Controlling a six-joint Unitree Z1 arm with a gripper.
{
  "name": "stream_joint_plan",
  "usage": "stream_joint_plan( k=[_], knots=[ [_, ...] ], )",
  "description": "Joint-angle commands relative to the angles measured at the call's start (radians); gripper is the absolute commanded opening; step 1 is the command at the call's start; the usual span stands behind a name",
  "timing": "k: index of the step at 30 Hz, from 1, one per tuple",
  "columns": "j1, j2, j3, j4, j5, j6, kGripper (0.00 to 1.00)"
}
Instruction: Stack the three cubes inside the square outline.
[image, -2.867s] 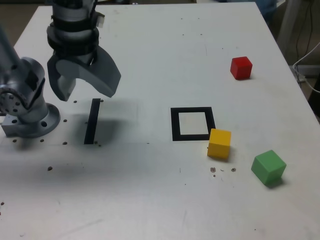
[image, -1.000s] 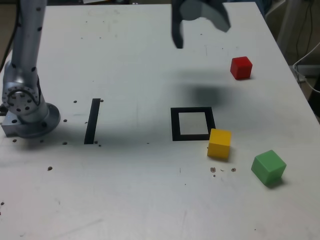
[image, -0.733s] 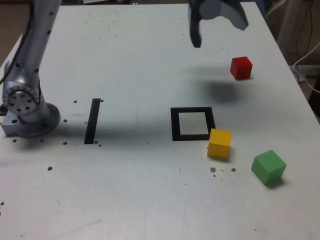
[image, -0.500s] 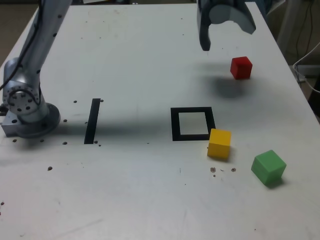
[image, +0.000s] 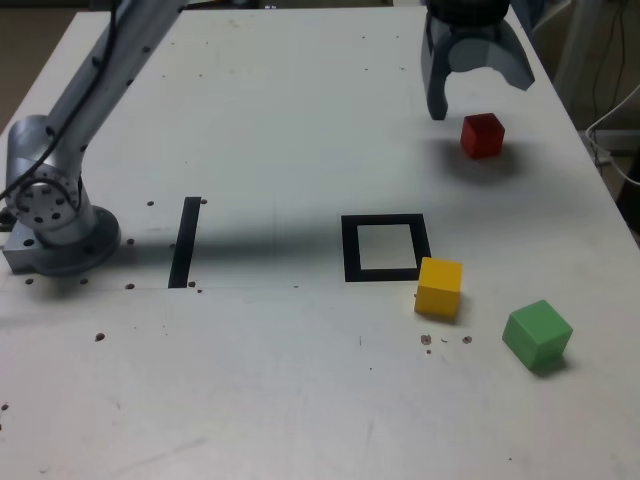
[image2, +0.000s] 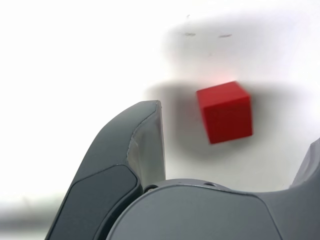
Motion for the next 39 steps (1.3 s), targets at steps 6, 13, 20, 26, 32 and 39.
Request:
stream_joint_plan(
  k=[6, 13, 20, 26, 32, 39],
  knots=[
    [-0.011, 0.070, -0.072, 0.010, 0.018, -0.012, 0.99],
    [-0.011, 0.108, -0.088, 0.009, 0.018, -0.019, 0.95],
    [-0.009, 0.125, -0.103, 0.007, 0.025, -0.021, 0.90],
    [-0.007, 0.132, -0.108, 0.006, 0.016, -0.037, 0.81],
    [0.000, 0.129, -0.110, 0.003, -0.011, -0.046, 0.72],
    [0.003, 0.141, -0.100, -0.015, -0.028, -0.047, 0.69]
  ],
)
